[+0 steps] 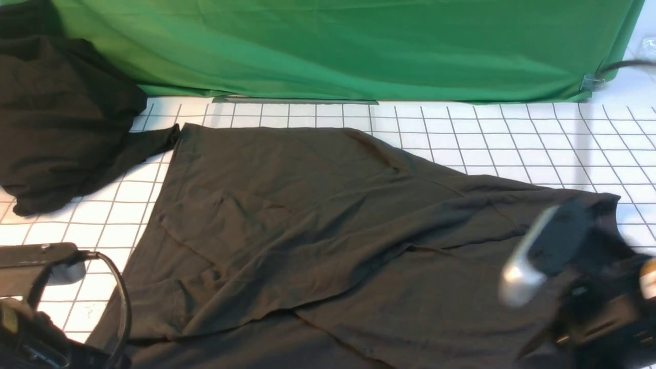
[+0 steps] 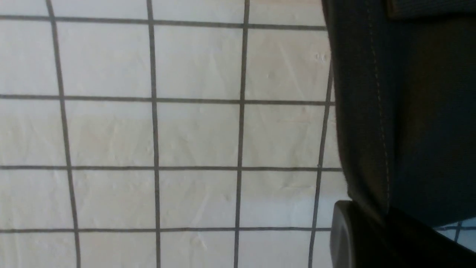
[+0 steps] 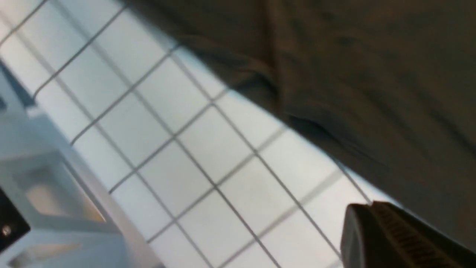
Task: Fold a long-sleeved shirt over a white checkered tablecloth.
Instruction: 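Grasp the near edge of the shirt at its hem and shoulder corners, then fold the black garment in half by bringing its near edge over to the far edge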
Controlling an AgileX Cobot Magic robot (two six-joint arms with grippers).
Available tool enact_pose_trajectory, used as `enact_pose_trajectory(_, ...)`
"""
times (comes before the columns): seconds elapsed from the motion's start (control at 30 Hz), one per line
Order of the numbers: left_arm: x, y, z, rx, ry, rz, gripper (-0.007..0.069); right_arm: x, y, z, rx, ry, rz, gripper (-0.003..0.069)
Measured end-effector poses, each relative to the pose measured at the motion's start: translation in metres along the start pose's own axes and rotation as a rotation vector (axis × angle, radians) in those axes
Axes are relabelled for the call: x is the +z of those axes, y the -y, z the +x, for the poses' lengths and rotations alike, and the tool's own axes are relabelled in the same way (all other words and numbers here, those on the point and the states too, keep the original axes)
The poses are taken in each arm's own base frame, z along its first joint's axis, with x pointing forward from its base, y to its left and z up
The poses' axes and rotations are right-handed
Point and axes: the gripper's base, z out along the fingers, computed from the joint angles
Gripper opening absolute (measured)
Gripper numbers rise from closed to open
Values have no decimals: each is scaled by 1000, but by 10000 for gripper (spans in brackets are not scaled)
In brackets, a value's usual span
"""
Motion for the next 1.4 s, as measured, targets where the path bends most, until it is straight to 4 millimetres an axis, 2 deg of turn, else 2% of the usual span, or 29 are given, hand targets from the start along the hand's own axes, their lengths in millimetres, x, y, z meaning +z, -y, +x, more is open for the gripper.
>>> enact_pose_trajectory(0.07,0,0,1,-1,-1,2,22,19,-13,-9,-91,-28,0,39)
enact_pose_trajectory(0.13,0,0,1,-1,-2,4,22,34,-20,-13,-142,-64,11,99)
enact_pose_trajectory(0.23,0,0,1,2,-3,4,22,54,-24,-15,-202,-129,35,248)
enact_pose_trajectory(0.27,0,0,1,2,-3,4,22,56,-24,-15,-208,-133,37,261)
enact_pose_trajectory(0.3,0,0,1,8,-5,4,22,68,-22,-16,-215,-163,46,371)
enact_pose_trajectory(0.37,0,0,1,12,-5,4,22,75,-21,-16,-217,-182,49,433)
enact_pose_trajectory(0.4,0,0,1,12,-5,4,22,85,-20,-17,-220,-196,51,491)
enact_pose_trajectory(0.53,0,0,1,20,-6,4,22,105,-16,-19,-227,-214,61,526)
enact_pose_trajectory(0.63,0,0,1,26,-6,6,22,117,-13,-18,-246,-244,71,512)
enact_pose_trajectory(0.77,0,0,1,26,-5,6,22,132,-9,-17,-268,-274,85,395)
enact_pose_trajectory(0.8,0,0,1,26,-5,6,22,132,-9,-17,-269,-272,85,395)
enact_pose_trajectory(0.83,0,0,1,26,-5,6,22,132,-8,-17,-277,-271,91,342)
enact_pose_trajectory(0.87,0,0,1,27,-5,6,22,132,-8,-17,-277,-272,91,249)
enact_pose_trajectory(0.9,0,0,1,26,-6,7,22,132,-8,-17,-277,-273,90,235)
enact_pose_trajectory(0.93,-1,1,2,30,-15,10,22,131,-8,-18,-276,-285,88,108)
enact_pose_trajectory(1.0,-1,1,4,30,-30,14,22,130,-8,-16,-274,-305,84,67)
enact_pose_trajectory(1.03,-2,1,8,36,-54,24,22,126,-9,-14,-267,-326,81,40)
enact_pose_trajectory(1.13,-10,1,16,33,-67,57,22,111,-12,-12,-229,-339,79,32)
enact_pose_trajectory(1.17,-17,1,23,29,-55,80,22,97,-14,-12,-215,-317,85,31)
enact_pose_trajectory(1.2,-18,0,24,29,-52,83,22,94,-14,-12,-212,-316,86,31)
enact_pose_trajectory(1.27,-36,-2,30,16,23,110,22,65,-18,-11,-204,-241,99,31)
enact_pose_trajectory(1.33,-52,-4,29,2,96,114,22,48,-20,-11,-201,-195,112,30)
enact_pose_trajectory(1.37,-54,-4,29,1,103,114,22,46,-20,-12,-198,-190,114,30)
enact_pose_trajectory(1.4,-68,-5,20,-11,165,104,22,32,-19,-15,-180,-156,123,30)
